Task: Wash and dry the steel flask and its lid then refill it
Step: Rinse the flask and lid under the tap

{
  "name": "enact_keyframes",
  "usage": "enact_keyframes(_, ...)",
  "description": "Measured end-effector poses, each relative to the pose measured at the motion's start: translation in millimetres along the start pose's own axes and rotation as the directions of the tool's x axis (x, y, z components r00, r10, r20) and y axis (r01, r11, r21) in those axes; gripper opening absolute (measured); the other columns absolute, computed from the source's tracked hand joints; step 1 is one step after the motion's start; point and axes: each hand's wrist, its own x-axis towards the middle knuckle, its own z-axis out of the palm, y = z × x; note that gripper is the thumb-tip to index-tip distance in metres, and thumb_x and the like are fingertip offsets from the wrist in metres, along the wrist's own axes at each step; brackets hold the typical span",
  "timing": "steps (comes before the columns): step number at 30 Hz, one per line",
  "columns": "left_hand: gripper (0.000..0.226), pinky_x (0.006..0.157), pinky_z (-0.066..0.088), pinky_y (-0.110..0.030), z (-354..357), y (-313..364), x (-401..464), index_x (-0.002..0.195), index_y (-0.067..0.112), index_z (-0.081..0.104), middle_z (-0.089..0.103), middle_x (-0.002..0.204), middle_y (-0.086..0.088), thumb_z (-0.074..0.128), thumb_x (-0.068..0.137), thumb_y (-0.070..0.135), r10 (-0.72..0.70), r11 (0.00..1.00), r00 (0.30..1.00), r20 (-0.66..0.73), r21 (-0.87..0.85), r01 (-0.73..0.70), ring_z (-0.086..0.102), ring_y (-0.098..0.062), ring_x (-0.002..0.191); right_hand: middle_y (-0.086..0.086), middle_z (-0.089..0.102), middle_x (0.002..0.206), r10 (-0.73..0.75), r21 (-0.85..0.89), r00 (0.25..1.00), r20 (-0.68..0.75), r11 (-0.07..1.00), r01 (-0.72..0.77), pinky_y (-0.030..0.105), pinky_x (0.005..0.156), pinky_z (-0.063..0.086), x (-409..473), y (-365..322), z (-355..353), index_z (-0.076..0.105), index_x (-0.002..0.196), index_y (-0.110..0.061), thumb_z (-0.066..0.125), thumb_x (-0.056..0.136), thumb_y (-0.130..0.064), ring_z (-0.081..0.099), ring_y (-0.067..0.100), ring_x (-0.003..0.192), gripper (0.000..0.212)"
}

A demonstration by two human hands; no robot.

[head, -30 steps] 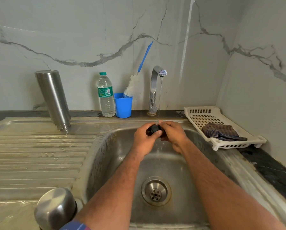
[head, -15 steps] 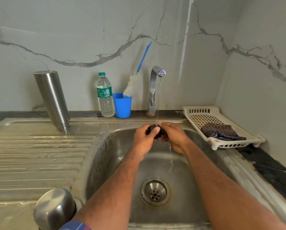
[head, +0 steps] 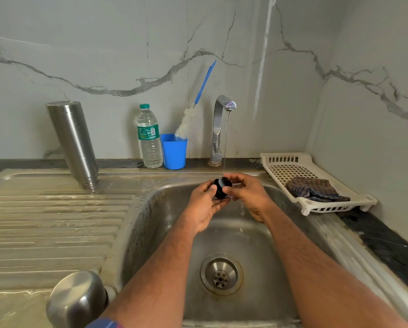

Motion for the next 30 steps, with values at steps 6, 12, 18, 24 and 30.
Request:
enact_keyframes(6,0.031,0.090,0.061,-0.039,-0.5,-6.2,5.5,0.133,0.005,0.058,0.062,0.132,-0.021,0.053,0.103,0.001,0.028,0.998,0.999,-0.021,0.048,-0.027,0.066,-0.033,0.117,0.005,0.073,0.106,0.032,-0.035,0.999,-0.016,0.999,-0.033,0.029,0.073,0.051,-2.7,1.0,-9.3,0.071,0.107,-0.017,0.068,0.085,0.007,0.066,0.018,0.097,0.032)
enact_keyframes(12,0.030,0.084,0.062,-0.034,1.5,-5.9,4.7,0.134,0.003,0.056,0.062,0.130,-0.023,0.048,0.105,0.001,0.013,0.999,1.000,-0.012,0.036,-0.013,0.067,-0.035,0.116,0.005,0.073,0.109,0.014,-0.033,1.000,-0.023,0.999,-0.015,0.027,0.074,0.052,-3.9,-1.6,-8.3,0.072,0.105,-0.018,0.067,0.087,0.007,0.066,0.017,0.098,0.031)
enact_keyframes(18,0.046,0.086,0.061,-0.041,-1.5,-6.9,2.8,0.140,0.017,0.053,0.064,0.129,-0.010,0.064,0.097,0.005,0.036,0.993,0.999,0.035,0.107,-0.040,0.069,-0.032,0.113,0.006,0.074,0.103,0.018,-0.008,0.998,-0.056,1.000,-0.019,0.026,0.069,0.051,0.5,-0.5,-5.7,0.073,0.101,-0.017,0.071,0.090,-0.004,0.067,0.014,0.089,0.018)
enact_keyframes(24,0.032,0.084,0.061,-0.044,-1.2,-5.6,1.7,0.129,0.020,0.063,0.068,0.123,-0.008,0.066,0.098,0.011,0.110,0.969,0.994,0.026,0.218,-0.113,0.069,-0.025,0.109,0.008,0.070,0.090,0.077,0.007,0.993,-0.092,0.997,-0.077,0.029,0.063,0.052,2.4,0.1,-3.1,0.071,0.104,-0.008,0.071,0.094,-0.029,0.061,0.017,0.076,0.022)
enact_keyframes(30,0.034,0.063,0.055,-0.033,5.7,-4.8,3.8,0.118,0.014,0.062,0.069,0.098,-0.020,0.042,0.109,0.040,0.021,0.970,1.000,0.013,0.244,-0.024,0.062,-0.021,0.070,0.010,0.072,0.106,0.061,0.101,0.997,0.056,0.993,-0.067,0.027,0.062,0.050,-3.5,-6.6,-6.3,0.074,0.116,-0.015,0.063,0.099,-0.014,0.061,0.018,0.082,0.020)
